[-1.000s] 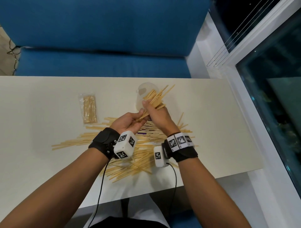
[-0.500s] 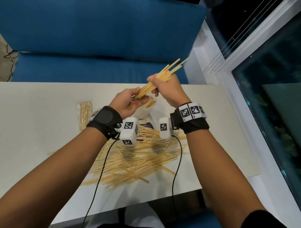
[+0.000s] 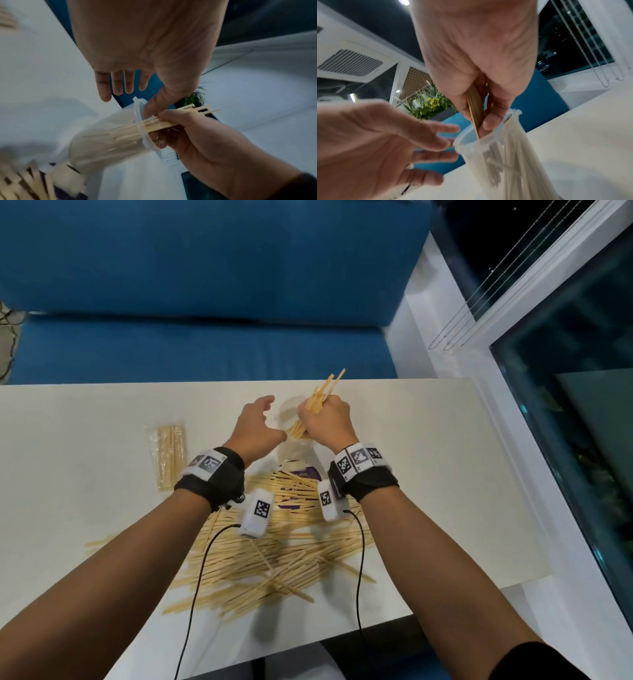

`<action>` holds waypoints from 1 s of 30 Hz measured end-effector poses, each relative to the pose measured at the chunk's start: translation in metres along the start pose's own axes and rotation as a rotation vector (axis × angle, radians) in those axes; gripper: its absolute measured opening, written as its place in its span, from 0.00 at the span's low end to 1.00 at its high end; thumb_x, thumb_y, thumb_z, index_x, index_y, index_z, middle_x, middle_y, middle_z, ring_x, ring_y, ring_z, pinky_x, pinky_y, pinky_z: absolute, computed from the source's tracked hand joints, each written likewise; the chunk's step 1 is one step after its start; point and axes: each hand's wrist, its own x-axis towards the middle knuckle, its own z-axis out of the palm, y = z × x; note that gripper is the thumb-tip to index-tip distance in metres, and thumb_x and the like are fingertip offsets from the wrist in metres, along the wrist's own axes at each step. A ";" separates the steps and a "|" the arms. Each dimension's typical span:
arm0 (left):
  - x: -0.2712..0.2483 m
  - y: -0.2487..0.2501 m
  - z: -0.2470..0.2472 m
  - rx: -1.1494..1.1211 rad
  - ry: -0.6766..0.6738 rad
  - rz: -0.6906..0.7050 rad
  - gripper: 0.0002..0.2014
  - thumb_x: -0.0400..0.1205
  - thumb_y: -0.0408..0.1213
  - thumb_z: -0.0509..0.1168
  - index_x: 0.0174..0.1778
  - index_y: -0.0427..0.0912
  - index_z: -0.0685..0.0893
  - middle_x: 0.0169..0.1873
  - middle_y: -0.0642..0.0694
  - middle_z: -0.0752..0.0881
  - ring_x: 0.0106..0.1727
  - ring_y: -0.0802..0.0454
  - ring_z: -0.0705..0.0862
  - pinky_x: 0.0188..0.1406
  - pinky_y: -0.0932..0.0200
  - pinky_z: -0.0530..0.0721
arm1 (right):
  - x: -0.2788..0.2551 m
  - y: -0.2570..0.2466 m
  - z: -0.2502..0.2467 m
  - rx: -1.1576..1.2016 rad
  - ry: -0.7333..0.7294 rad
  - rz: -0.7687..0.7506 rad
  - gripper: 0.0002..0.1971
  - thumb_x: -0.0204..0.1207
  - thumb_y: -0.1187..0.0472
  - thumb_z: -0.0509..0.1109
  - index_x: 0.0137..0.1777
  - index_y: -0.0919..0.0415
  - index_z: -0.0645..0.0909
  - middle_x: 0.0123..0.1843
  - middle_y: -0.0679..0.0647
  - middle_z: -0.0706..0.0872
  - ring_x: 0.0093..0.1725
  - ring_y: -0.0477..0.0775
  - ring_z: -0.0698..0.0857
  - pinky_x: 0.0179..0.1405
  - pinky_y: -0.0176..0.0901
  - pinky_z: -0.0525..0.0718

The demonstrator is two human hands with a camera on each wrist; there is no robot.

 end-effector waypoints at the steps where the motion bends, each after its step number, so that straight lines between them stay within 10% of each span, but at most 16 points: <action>1: -0.001 0.002 0.001 0.085 -0.055 0.040 0.46 0.75 0.30 0.78 0.87 0.49 0.62 0.84 0.44 0.67 0.81 0.43 0.69 0.77 0.43 0.75 | 0.000 0.001 0.004 -0.003 -0.001 0.007 0.10 0.82 0.55 0.73 0.47 0.62 0.90 0.44 0.54 0.92 0.43 0.54 0.92 0.47 0.55 0.95; 8: -0.006 0.008 0.009 0.241 -0.102 0.170 0.53 0.73 0.40 0.83 0.89 0.42 0.57 0.86 0.42 0.66 0.84 0.42 0.66 0.81 0.47 0.65 | 0.006 -0.005 0.009 -0.139 -0.029 0.039 0.12 0.75 0.53 0.81 0.51 0.61 0.90 0.46 0.53 0.90 0.38 0.44 0.86 0.23 0.24 0.71; 20: -0.002 0.006 0.013 0.219 -0.074 0.184 0.53 0.72 0.44 0.84 0.88 0.44 0.59 0.84 0.43 0.69 0.82 0.43 0.69 0.78 0.48 0.69 | 0.002 0.001 -0.025 -0.149 -0.021 -0.012 0.23 0.79 0.57 0.80 0.72 0.63 0.85 0.62 0.57 0.91 0.47 0.54 0.93 0.46 0.42 0.93; 24: 0.003 0.001 0.018 0.219 -0.070 0.191 0.57 0.70 0.48 0.84 0.89 0.44 0.57 0.85 0.44 0.67 0.84 0.44 0.67 0.80 0.48 0.67 | -0.001 0.007 -0.035 -0.218 0.168 -0.139 0.11 0.83 0.63 0.74 0.63 0.58 0.90 0.57 0.53 0.91 0.52 0.48 0.88 0.40 0.24 0.78; 30: 0.008 -0.004 0.021 0.220 -0.065 0.202 0.58 0.69 0.50 0.85 0.89 0.44 0.56 0.85 0.43 0.68 0.84 0.43 0.68 0.80 0.48 0.67 | 0.002 0.010 -0.026 -0.511 -0.067 -0.568 0.17 0.81 0.67 0.73 0.63 0.48 0.91 0.66 0.42 0.88 0.62 0.51 0.76 0.67 0.48 0.75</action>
